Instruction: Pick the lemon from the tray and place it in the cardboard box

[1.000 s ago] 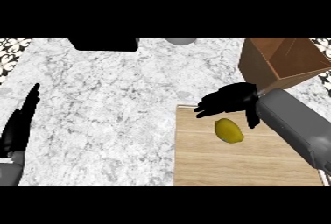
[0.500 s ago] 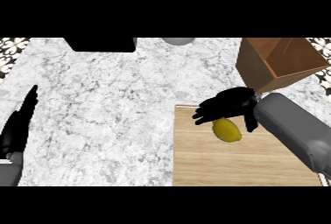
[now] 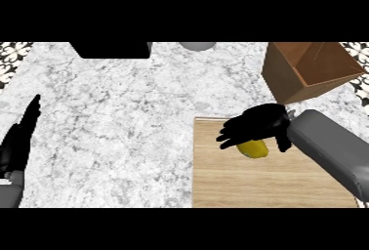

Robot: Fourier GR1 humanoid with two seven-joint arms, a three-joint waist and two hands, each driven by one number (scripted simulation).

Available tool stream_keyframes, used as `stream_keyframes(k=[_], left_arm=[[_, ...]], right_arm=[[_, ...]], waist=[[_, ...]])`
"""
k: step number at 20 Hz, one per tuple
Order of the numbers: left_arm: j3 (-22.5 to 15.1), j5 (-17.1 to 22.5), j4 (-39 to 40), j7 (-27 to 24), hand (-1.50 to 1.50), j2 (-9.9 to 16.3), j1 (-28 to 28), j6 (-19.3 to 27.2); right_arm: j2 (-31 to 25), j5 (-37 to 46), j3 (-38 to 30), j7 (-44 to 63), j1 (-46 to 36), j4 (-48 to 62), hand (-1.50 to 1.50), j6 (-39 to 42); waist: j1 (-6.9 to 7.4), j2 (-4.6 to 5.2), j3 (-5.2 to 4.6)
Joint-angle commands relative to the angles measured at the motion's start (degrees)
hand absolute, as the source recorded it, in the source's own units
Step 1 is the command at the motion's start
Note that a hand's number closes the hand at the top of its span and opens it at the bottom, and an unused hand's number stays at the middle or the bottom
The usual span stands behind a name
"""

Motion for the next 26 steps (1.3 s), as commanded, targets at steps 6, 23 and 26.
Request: stream_keyframes(k=[6, 23, 26], left_arm=[[0.65, -1.71, -1.21, 3.98, 0.0, -0.7, -2.88, -1.19], [4.0, -2.5, 0.51, -1.57, 0.0, -2.17, 3.18, -1.06], [6.15, -2.16, 0.21, 0.28, 0.0, -1.41, 4.01, 0.53]], right_arm=[[7.02, 6.07, -1.37, 2.43, 1.19, 3.07, -1.5, 5.23], [2.87, 3.04, -25.5, 13.58, 10.58, 5.64, 1.5, -14.33], [-6.56, -0.86, -35.45, 23.97, 13.29, 14.41, 1.5, -15.46]], waist=[[0.2, 0.13, 0.02], [-3.42, -0.36, 0.05], [-8.98, -0.99, 0.27]])
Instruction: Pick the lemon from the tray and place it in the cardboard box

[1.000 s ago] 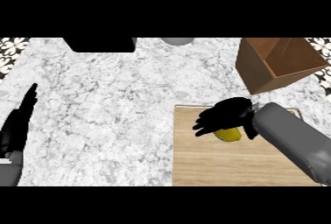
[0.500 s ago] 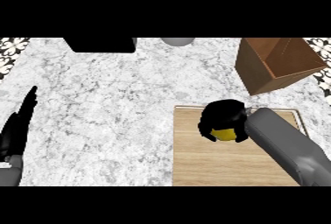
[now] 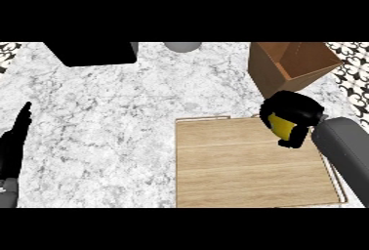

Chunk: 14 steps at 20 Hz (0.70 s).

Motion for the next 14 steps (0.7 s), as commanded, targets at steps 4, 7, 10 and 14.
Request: stream_keyframes(k=[4, 7, 10, 14], left_arm=[[1.91, 0.47, -0.63, 0.68, 0.0, 0.36, 2.26, 1.3], [0.81, 0.54, -1.26, -0.54, 0.0, -0.88, 2.95, 0.86], [0.68, 1.22, -1.44, -0.46, 0.0, 0.47, 2.25, -1.84], [-0.38, -0.99, 0.47, -1.31, 0.0, -0.66, -0.49, -0.91]], right_arm=[[-14.98, -8.53, -20.86, 22.96, 4.34, 13.6, 1.5, -8.91], [-18.27, -12.46, -27.3, 27.52, 4.76, 13.41, 1.5, -14.43], [-18.92, -13.75, -29.7, 25.98, 9.19, 7.13, 1.5, -22.21], [-19.68, -16.83, -31.64, 27.48, 16.02, -5.61, 1.5, -20.98]], waist=[[-4.41, -0.58, 0.17], [-1.41, -0.42, -0.05], [0.68, -0.22, -0.12], [1.85, 0.1, -0.16]])
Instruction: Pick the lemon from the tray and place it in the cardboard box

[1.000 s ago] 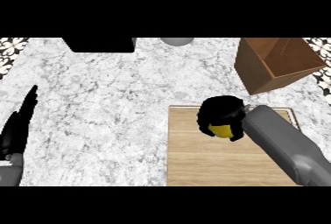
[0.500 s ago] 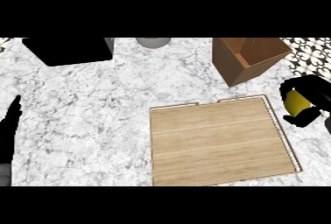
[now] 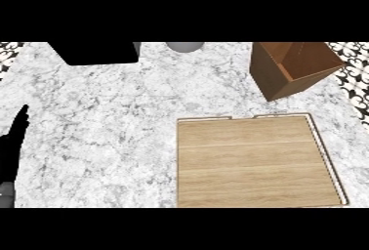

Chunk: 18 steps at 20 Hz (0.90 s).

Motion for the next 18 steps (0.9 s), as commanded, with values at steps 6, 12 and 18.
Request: stream_keyframes(k=[6, 12, 18], left_arm=[[-0.16, -1.13, 3.52, -1.84, 0.0, -1.2, -3.8, -1.31], [-0.85, -2.04, 3.0, -1.43, 0.0, -1.86, -5.48, -1.78], [-0.68, -2.09, 0.96, 1.85, 0.0, -1.96, -6.61, -3.14]], right_arm=[[-0.35, -6.23, -4.19, 9.03, 2.9, -18.42, 1.5, 7.87], [4.91, -6.25, -3.8, 18.57, -10.47, -14.41, 1.5, 11.47], [11.51, -4.25, -4.35, 17.46, -18.96, -2.06, 1.5, 9.55]], waist=[[3.02, 0.66, 0.01], [4.42, 0.98, 0.04], [4.95, 1.11, 0.1]])
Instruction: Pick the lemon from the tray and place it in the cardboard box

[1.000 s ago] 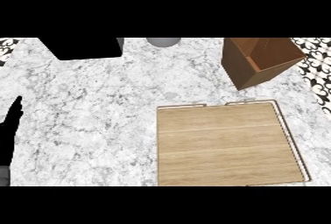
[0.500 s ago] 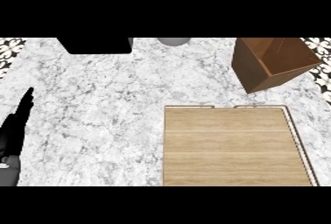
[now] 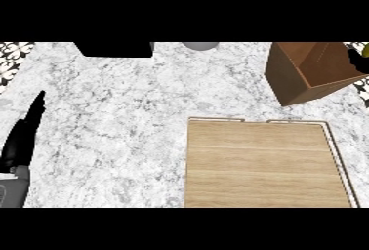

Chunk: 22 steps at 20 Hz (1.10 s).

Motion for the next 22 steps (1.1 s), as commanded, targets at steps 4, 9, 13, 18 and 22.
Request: stream_keyframes(k=[4, 9, 13, 18, 22], left_arm=[[0.18, -0.62, -0.34, -1.65, 0.0, -1.12, 1.12, 0.1], [-1.39, -1.38, -1.82, 2.06, 0.0, -1.84, -1.8, -0.73], [-0.32, -0.74, -0.96, -0.37, 0.0, -0.68, -1.43, -1.79], [-2.04, -1.38, -1.69, 0.02, 0.0, -2.86, -1.59, -1.21], [0.7, -0.17, -0.31, -0.46, 0.0, 0.27, -2.75, -2.94]], right_arm=[[4.99, 1.21, -2.34, -2.07, -12.19, 17.72, 1.5, -1.14], [8.68, 4.6, -1.75, -3.66, -18.12, 28.09, 1.5, -5.25], [8.84, 6.76, -1.97, -2.06, -21.66, 33.93, 1.5, -9.3], [9.3, 4.93, -4.81, 0.46, -22.1, 39.32, -1.5, -9.7], [9.41, 2.93, -6.98, -0.31, -22.72, 41.36, -1.5, -7.32]], waist=[[1.22, 0.5, 0.07], [2.07, 0.87, 0.13], [3.6, 1.57, 0.15], [4.04, 1.95, 0.24], [4.12, 2.08, 0.24]])
